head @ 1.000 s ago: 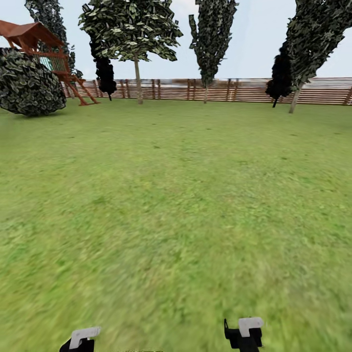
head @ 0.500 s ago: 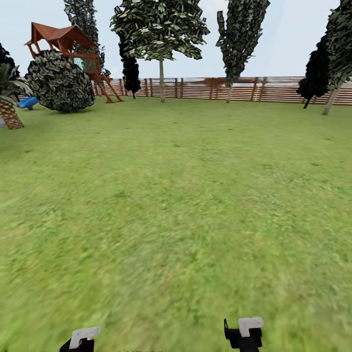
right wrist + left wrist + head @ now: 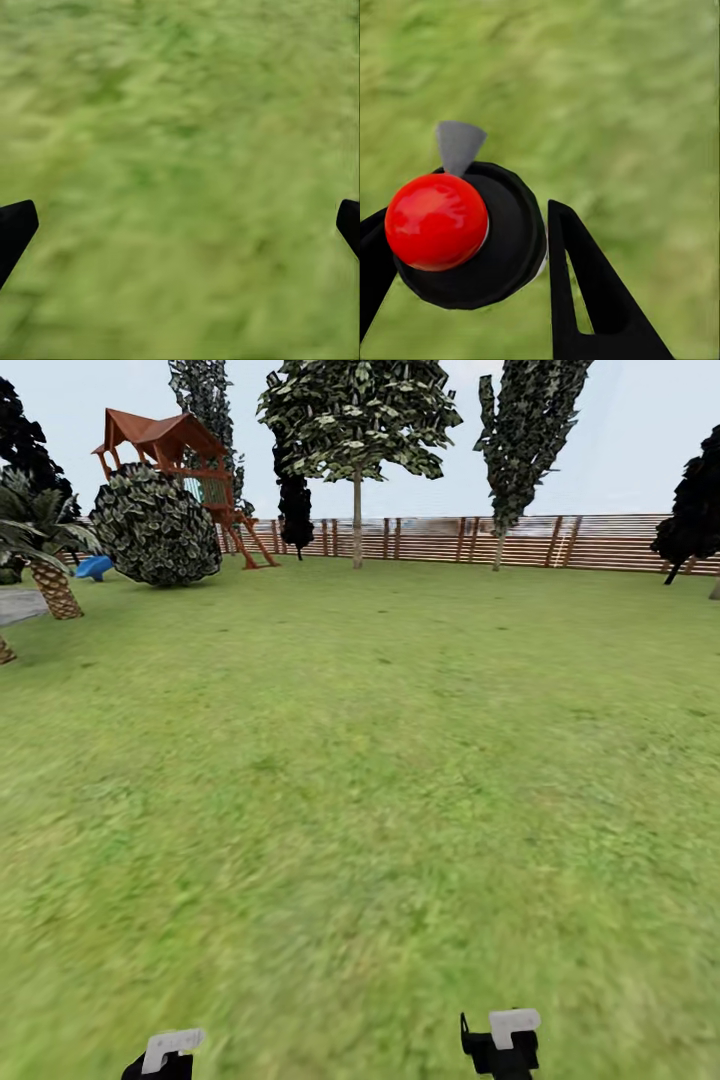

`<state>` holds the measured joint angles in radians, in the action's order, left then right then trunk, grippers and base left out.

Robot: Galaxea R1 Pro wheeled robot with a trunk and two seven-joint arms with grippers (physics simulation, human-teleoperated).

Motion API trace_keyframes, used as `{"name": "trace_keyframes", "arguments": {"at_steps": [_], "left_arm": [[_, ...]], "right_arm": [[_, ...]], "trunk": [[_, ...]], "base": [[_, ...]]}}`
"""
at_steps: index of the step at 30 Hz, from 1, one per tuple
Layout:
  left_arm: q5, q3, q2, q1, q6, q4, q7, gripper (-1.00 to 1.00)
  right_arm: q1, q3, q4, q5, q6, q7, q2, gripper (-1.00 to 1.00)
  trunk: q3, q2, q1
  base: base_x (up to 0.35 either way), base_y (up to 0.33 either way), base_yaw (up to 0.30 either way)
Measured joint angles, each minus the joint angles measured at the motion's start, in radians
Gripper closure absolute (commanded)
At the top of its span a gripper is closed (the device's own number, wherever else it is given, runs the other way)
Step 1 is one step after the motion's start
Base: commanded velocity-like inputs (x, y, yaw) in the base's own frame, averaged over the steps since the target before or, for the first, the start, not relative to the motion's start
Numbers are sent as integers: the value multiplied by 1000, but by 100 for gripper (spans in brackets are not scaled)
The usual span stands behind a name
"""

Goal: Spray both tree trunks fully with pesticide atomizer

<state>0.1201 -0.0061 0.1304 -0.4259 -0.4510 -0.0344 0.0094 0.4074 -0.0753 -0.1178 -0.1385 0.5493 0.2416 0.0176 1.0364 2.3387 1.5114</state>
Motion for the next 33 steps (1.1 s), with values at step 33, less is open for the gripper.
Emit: {"name": "trace_keyframes", "arguments": {"at_steps": [33], "left_arm": [[2, 0, 0, 18, 0, -2, 0, 100]], "right_arm": [[-2, -2, 85, 4, -4, -2, 7, -100]], "trunk": [[5, 0, 0]], "base": [[339, 0, 62]]}}
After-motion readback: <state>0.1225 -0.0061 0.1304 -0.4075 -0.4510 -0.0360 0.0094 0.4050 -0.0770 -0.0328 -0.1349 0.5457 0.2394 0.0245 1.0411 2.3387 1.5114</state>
